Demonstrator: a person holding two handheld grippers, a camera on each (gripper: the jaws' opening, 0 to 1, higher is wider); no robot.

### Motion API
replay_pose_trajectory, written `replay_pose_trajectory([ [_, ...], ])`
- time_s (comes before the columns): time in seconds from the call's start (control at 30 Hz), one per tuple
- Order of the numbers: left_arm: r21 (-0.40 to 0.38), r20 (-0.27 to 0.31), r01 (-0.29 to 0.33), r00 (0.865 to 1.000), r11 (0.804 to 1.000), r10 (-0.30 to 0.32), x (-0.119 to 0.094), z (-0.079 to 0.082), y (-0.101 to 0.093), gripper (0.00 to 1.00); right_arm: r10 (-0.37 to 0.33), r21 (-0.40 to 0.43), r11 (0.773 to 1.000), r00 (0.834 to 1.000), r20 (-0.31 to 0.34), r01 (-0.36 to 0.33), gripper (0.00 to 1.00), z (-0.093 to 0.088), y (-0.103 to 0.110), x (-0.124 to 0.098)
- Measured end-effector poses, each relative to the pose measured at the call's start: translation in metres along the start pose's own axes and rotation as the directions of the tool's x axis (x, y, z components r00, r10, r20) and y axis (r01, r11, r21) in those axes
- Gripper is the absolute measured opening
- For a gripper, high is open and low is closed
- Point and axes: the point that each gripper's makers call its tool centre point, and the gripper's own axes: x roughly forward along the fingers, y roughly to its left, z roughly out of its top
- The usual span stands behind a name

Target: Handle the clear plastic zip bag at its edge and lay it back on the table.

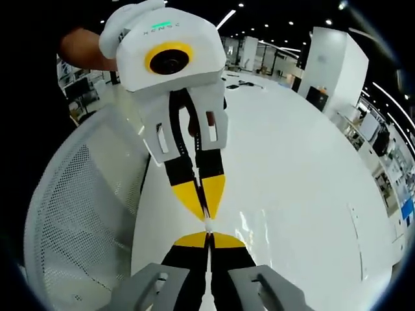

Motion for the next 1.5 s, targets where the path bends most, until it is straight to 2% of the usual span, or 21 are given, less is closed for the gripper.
replay_pose_trajectory([
  [0.23, -0.005, -0.002, 0.001, 1.0, 1.0, -0.001, -0.002, -0.002, 0.0, 0.0, 0.0, -0.048, 0.999, 1.0, 0.0, 0.0, 0.0, 0.0, 0.002, -0.001],
  [0.33, -0.007, -0.004, 0.001, 1.0, 1.0, -0.001, -0.002, -0.003, 0.0, 0.0, -0.001, -0.038, 0.999, 1.0, 0.005, 0.001, 0.05, 0.003, 0.003, -0.001],
  [0.6, -0.007, 0.002, 0.005, 1.0, 1.0, -0.005, 0.0, -0.001, 0.0, 0.0, -0.002, -0.045, 0.999, 0.999, 0.032, 0.003, 0.05, 0.014, 0.007, 0.0],
  [0.67, -0.002, -0.005, 0.005, 1.0, 1.0, -0.005, -0.002, -0.002, 0.0, 0.0, -0.004, -0.05, 0.999, 1.0, 0.022, 0.005, 0.03, 0.013, 0.007, 0.001],
  [0.7, -0.006, -0.004, 0.005, 1.0, 1.0, -0.005, -0.001, -0.002, 0.0, 0.0, 0.003, -0.045, 0.999, 1.0, 0.022, -0.002, 0.0, 0.012, 0.008, 0.002],
  [0.8, 0.002, 0.0, 0.007, 1.0, 1.0, -0.007, 0.0, -0.002, -0.002, 0.0, 0.01, -0.024, 1.0, 0.999, 0.03, -0.009, 0.0, 0.012, 0.01, 0.002],
  [0.87, 0.004, 0.005, 0.009, 1.0, 1.0, -0.009, 0.0, -0.002, -0.003, 0.0, 0.02, 0.027, 0.999, 0.999, 0.046, -0.021, 0.0, 0.011, 0.012, 0.001],
  [0.93, 0.009, 0.008, 0.01, 1.0, 1.0, -0.01, 0.001, -0.002, -0.004, 0.0, 0.02, 0.045, 0.999, 0.998, 0.054, -0.023, 0.0, 0.011, 0.012, 0.001],
  [1.5, -0.003, -0.014, 0.025, 1.0, 1.0, -0.025, 0.002, -0.011, -0.005, 0.0, 0.001, 0.047, 0.999, 1.0, -0.019, 0.0, 0.0, -0.018, 0.008, 0.001],
])
